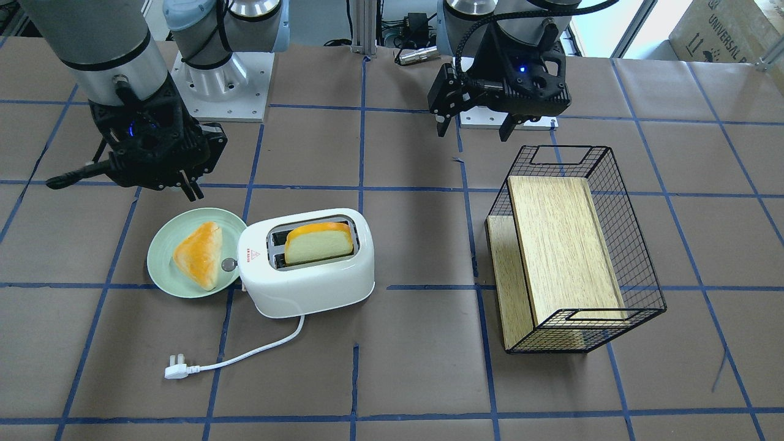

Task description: Press toaster with right arm

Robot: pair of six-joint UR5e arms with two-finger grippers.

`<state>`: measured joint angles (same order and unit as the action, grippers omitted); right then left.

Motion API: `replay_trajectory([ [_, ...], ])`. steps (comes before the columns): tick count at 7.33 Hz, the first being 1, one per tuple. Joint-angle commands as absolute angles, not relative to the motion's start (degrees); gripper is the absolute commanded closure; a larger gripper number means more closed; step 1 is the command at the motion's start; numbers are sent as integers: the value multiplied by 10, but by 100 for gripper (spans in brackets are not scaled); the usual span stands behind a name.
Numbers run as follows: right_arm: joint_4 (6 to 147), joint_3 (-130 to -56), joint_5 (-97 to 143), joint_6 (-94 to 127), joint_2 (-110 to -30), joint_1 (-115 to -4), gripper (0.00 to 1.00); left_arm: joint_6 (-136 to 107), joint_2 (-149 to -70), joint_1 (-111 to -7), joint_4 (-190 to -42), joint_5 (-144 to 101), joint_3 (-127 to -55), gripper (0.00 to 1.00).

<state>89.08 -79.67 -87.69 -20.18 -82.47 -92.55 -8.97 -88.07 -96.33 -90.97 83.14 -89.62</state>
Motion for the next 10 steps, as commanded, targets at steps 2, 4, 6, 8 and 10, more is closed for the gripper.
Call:
replay_trajectory([
  [2,845,-778,-877,-137,-830,-919,0,-90,-881,-963,-910,831,-896,0],
  [4,849,-783,-896,-44,-828,-923,0,-90,-881,-963,-910,831,-896,0],
  [6,846,-784,-897,-8,-826,-923,7,-90,-881,-963,-910,831,-896,0],
  [8,846,-784,-898,-4,-831,-920,0,-90,-881,-963,-910,831,-896,0],
  [10,846,-784,-897,-4,-830,-920,0,-90,-881,-963,-910,831,-896,0],
])
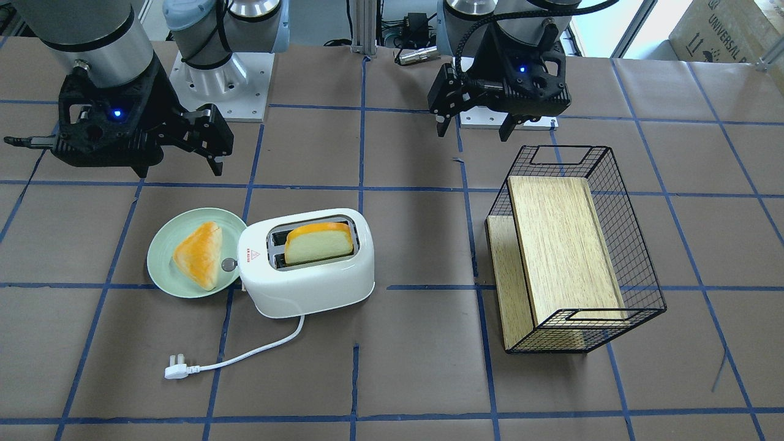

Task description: Press toaster with right arm

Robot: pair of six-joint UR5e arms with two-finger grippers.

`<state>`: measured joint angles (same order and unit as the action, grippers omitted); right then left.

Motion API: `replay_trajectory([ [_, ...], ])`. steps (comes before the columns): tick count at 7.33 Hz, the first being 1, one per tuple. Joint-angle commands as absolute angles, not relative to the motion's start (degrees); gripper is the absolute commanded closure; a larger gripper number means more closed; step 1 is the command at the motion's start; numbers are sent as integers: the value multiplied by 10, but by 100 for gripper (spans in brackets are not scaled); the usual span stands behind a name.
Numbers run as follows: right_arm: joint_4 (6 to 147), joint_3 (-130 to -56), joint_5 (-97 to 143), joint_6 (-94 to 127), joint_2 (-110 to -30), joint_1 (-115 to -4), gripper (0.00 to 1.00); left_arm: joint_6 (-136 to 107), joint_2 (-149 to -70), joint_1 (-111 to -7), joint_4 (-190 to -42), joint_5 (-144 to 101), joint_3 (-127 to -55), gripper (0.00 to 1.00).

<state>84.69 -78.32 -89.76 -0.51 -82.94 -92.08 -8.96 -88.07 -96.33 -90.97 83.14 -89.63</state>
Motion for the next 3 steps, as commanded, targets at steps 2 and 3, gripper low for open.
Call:
replay_trajectory([
  [2,845,-787,-897,-4,-829,-920,0,-90,-881,-963,-910,831,-896,0],
  [3,846,-786,-897,-5,-827,-916,0,-90,-881,-963,-910,831,-896,0],
])
